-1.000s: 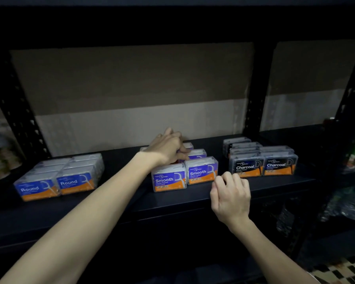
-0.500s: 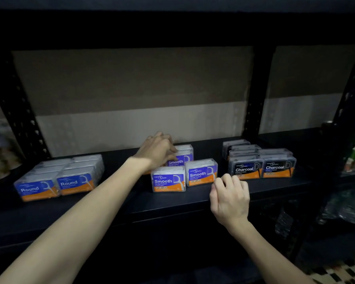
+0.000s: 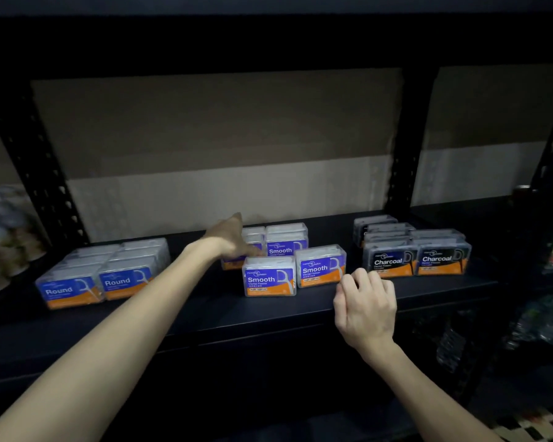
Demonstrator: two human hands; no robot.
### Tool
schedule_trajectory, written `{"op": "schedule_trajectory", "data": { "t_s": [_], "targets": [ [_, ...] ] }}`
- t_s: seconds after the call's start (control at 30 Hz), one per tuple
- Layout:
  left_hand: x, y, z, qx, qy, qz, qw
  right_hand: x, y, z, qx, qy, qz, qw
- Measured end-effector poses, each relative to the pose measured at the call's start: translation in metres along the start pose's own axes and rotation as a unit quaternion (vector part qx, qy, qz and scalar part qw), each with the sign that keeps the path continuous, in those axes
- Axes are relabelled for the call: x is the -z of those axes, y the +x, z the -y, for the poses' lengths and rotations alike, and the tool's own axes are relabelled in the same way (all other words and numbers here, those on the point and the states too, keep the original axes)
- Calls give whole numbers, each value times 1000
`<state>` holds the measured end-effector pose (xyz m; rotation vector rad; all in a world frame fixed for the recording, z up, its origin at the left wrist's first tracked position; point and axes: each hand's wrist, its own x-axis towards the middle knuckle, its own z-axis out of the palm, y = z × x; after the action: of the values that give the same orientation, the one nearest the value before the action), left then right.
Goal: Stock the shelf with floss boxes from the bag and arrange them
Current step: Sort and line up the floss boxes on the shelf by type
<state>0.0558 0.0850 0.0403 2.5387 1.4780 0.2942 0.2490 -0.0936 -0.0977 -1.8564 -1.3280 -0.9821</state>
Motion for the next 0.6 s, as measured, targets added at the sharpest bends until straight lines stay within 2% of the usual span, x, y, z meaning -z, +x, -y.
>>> {"op": "schedule_trajectory", "data": {
  "t_s": [0.53, 0.6],
  "targets": [
    [-7, -4, -20, 56, 9, -49, 997, 1, 1, 0, -1, -2, 12, 1000],
    [-2, -11, -20, 35, 13, -102, 994, 1, 1, 0, 0, 1, 13, 1000]
  ]
}}
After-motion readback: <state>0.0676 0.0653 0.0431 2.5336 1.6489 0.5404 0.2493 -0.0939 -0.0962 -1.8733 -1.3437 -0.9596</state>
